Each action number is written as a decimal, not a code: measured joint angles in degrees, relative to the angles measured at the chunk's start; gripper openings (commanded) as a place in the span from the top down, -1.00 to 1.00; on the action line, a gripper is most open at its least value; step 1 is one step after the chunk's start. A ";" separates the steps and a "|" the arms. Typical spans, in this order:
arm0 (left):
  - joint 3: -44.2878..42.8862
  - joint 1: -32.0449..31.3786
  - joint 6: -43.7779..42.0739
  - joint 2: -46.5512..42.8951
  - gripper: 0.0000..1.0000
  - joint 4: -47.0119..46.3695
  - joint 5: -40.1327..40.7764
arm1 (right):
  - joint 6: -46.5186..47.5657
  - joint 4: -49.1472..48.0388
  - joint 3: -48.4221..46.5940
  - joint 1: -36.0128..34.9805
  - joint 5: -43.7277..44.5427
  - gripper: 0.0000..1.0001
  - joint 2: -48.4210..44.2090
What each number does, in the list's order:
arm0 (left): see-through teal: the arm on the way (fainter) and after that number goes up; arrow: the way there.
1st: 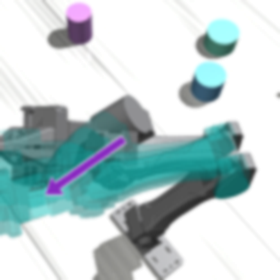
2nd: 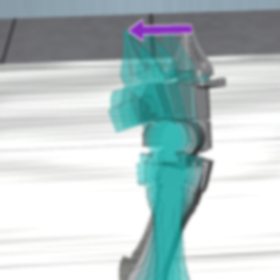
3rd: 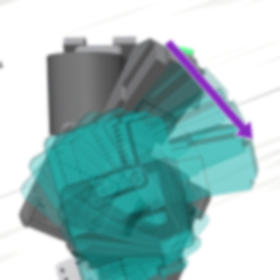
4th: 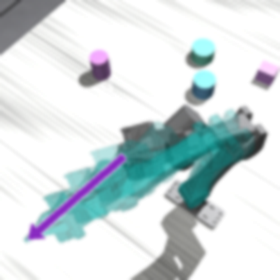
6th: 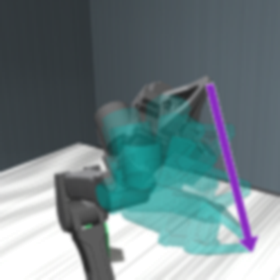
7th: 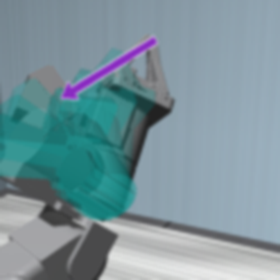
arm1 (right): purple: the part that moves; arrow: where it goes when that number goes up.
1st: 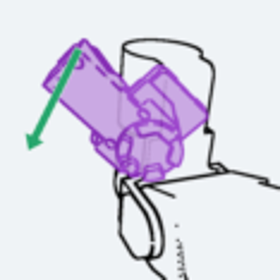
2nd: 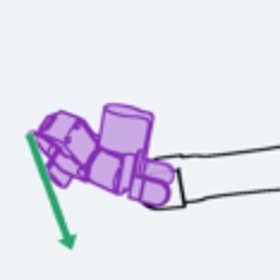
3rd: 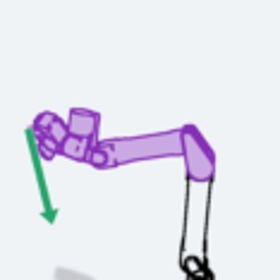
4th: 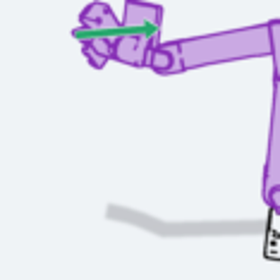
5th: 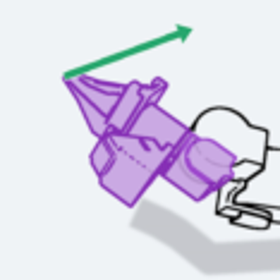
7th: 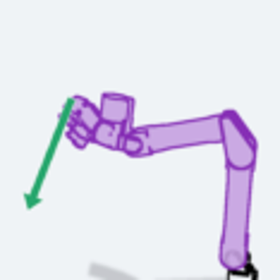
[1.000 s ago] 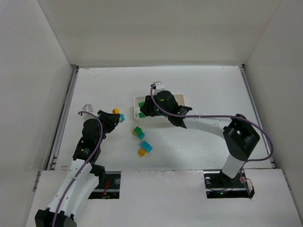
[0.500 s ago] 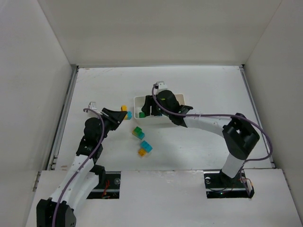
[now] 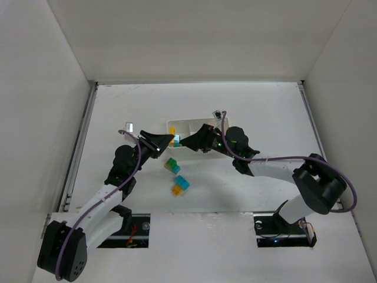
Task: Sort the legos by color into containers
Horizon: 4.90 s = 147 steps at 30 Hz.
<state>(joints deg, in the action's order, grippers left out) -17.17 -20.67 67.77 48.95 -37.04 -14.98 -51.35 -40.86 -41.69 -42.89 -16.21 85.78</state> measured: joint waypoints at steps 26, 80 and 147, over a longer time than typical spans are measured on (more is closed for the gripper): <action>0.63 -8.09 2.75 0.76 0.58 -5.18 4.20 | -14.75 -21.73 4.81 0.59 -6.93 0.21 5.09; -9.88 -10.54 -14.99 7.41 0.62 7.96 12.48 | 25.53 32.68 -12.20 1.64 27.71 0.46 -1.53; -55.49 -29.40 -36.28 55.45 -0.13 28.00 29.73 | 17.86 24.94 7.69 14.53 37.46 0.28 -19.28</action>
<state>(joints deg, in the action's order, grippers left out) -72.66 -50.06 31.48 104.40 -9.04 14.74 -33.50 -15.92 -34.00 -28.36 21.26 66.50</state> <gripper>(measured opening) 0.564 0.357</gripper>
